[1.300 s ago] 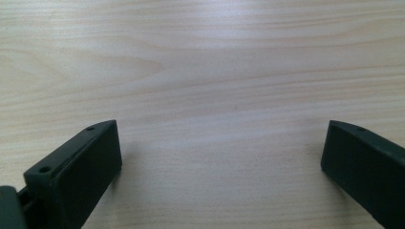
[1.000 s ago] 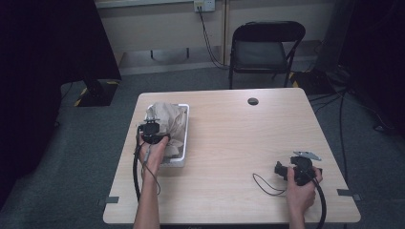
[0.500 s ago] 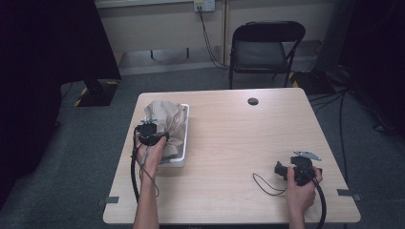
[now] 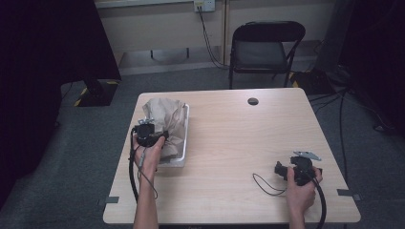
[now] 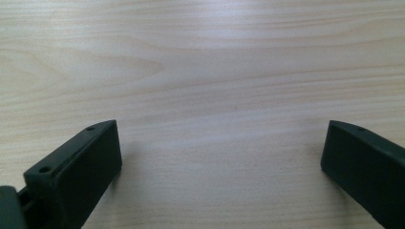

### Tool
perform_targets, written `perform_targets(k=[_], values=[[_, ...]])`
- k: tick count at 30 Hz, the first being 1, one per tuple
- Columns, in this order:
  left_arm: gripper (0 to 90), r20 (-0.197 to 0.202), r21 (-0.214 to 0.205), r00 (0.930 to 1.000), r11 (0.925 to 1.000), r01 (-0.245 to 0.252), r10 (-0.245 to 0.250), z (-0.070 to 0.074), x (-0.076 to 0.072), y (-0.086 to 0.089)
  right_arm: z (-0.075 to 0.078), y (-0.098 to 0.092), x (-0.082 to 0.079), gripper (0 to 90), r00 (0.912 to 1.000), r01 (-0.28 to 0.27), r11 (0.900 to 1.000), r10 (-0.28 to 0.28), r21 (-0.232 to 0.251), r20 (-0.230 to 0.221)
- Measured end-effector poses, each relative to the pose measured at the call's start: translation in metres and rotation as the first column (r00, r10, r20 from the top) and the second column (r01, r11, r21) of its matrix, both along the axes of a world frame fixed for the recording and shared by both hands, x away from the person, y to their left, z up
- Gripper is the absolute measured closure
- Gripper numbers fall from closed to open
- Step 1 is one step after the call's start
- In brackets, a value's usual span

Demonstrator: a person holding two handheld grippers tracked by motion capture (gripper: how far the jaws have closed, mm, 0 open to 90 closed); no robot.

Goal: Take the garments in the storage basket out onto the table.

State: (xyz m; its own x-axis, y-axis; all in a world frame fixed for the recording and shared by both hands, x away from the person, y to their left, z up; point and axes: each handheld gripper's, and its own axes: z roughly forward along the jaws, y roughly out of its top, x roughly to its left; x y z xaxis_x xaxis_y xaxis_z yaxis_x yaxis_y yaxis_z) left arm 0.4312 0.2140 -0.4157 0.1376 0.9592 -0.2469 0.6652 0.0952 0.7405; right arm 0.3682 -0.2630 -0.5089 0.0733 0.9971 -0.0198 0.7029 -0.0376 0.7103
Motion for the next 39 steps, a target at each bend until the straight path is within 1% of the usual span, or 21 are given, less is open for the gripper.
perform_targets(k=[1,2,5,7,8,11,16,18,25,31,35,36,39], values=[[74.8,0.005,-0.008,1.0,1.0,0.002,-0.002,0.001,-0.001,0.0,0.0,0.0,0.0,0.0,1.0,0.0,1.0,0.0,0.0,0.0],[74.6,0.016,-0.004,0.9999,1.0,-0.001,0.001,0.001,-0.001,0.0,0.0,0.0,0.0,0.0,1.0,0.0,1.0,0.0,0.0,0.0],[74.1,0.024,0.002,0.9997,1.0,-0.002,0.002,0.004,-0.003,0.0,0.0,0.0,0.0,0.0,1.0,0.0,1.0,0.0,0.0,0.0],[74.0,0.051,0.001,0.9987,1.0,-0.01,0.01,0.009,-0.005,0.0,0.0,0.0,0.0,0.0,1.0,0.0,1.0,0.0,0.0,0.0],[74.0,0.057,-0.004,0.9983,1.0,-0.008,0.008,0.011,-0.006,0.001,0.0,0.0,0.0,0.0,1.0,0.0,1.0,0.0,0.0,0.0],[73.7,0.07,0.001,0.9975,0.9999,-0.01,0.01,0.016,-0.008,0.002,0.0,0.0,0.0,0.0,1.0,0.0,1.0,0.0,0.0,0.0],[73.5,0.116,-0.014,0.9931,0.9998,-0.017,0.018,0.024,-0.014,0.002,0.0,0.0,0.0,0.0,1.0,0.0,1.0,0.0,0.0,0.0],[73.5,0.132,-0.012,0.9911,0.9997,-0.021,0.022,0.027,-0.016,0.002,0.0,0.0,0.0,0.0,1.0,0.0,1.0,0.0,0.0,0.0],[73.3,0.152,-0.013,0.9876,0.9992,-0.038,0.039,0.035,-0.021,0.003,0.0,0.0,0.0,0.0,1.0,0.0,1.0,0.0,0.0,0.0],[73.3,0.171,-0.017,0.9846,0.9992,-0.035,0.038,0.038,-0.025,0.003,0.0,0.0,0.0,0.0,1.0,0.0,1.0,0.0,0.0,0.0],[73.3,0.184,-0.013,0.9824,0.9995,-0.028,0.03,0.042,-0.028,0.002,0.0,0.0,0.0,0.0,1.0,0.0,1.0,0.0,0.0,0.0],[73.2,0.192,-0.016,0.9809,0.9995,-0.027,0.03,0.044,-0.03,0.001,0.0,0.0,0.0,0.0,1.0,0.0,1.0,0.0,0.0,0.0],[73.1,0.193,-0.019,0.9806,0.9993,-0.031,0.035,0.046,-0.031,0.002,0.0,0.0,0.0,0.0,1.0,0.0,1.0,0.0,0.0,0.0]])
